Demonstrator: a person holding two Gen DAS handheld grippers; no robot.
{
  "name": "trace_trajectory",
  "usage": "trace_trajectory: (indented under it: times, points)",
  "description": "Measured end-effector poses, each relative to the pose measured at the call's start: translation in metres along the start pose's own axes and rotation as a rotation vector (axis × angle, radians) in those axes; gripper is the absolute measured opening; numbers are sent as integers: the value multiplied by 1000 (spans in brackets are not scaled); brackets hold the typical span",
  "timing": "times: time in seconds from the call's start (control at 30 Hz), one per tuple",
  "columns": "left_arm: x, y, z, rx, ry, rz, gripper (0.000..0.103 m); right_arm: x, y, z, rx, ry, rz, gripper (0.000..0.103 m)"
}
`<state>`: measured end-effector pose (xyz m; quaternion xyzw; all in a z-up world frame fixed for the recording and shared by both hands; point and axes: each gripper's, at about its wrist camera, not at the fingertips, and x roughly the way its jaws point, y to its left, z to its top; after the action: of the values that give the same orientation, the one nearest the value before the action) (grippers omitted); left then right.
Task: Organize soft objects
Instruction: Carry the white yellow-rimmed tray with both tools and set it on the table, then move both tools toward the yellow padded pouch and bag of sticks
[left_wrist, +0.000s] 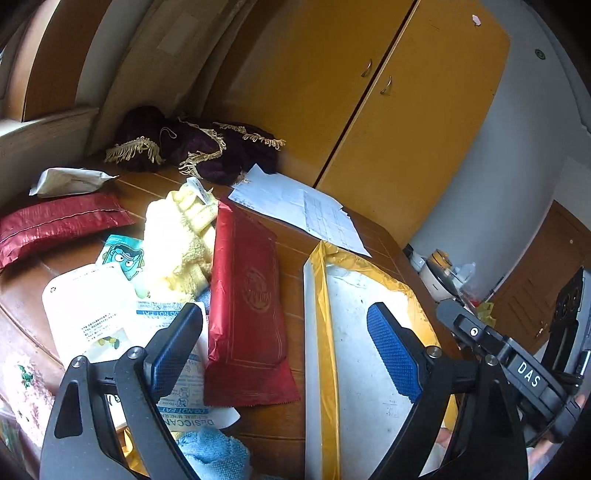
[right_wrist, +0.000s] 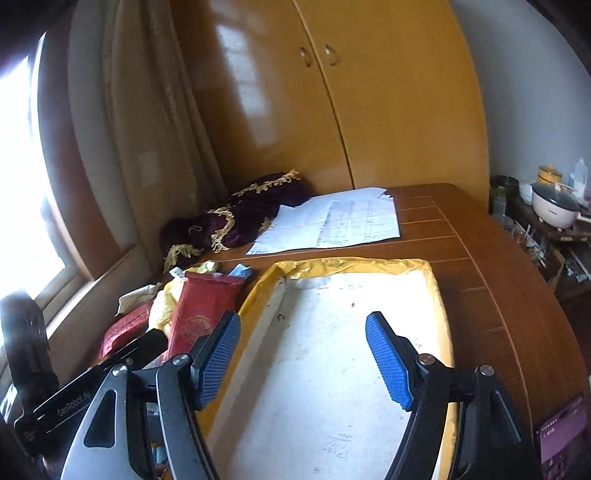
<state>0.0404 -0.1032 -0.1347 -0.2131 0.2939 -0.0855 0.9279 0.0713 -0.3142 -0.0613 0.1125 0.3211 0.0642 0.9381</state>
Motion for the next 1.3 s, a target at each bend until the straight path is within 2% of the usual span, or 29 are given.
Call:
trace_trajectory:
  times: [0.23, 0.33, 0.43, 0.5, 0.63, 0.7, 0.87, 1.0, 1.07, 1.3]
  points:
    - [-3, -9, -1, 1, 8, -40, 91, -8, -28, 8, 106, -32, -32, 72]
    - [-3, -14, 1, 4, 2, -31, 91, -9, -28, 9, 130, -22, -43, 72]
    - [-6, -15, 6, 18, 3, -7, 91, -23, -12, 10, 130, -43, -15, 73]
    - [-17, -12, 9, 28, -30, 23, 91, -31, 7, 7, 108, -22, 27, 73]
    - [-46, -1, 20, 71, -87, 72, 91, -33, 46, -11, 104, 71, 216, 74]
    - [-59, 9, 25, 72, -94, 99, 91, -29, 64, -21, 108, 119, 264, 74]
    - [-77, 35, 28, 77, -9, 137, 91, -22, 92, -44, 89, 172, 278, 74]
    - [-92, 47, 18, 125, 7, 171, 91, -19, 110, -56, 84, 206, 284, 72]
    - [-95, 53, 14, 137, 32, 173, 91, -20, 116, -63, 66, 224, 297, 67]
    - [-101, 76, 0, 94, 56, 198, 91, -37, 132, -84, 3, 226, 257, 64]
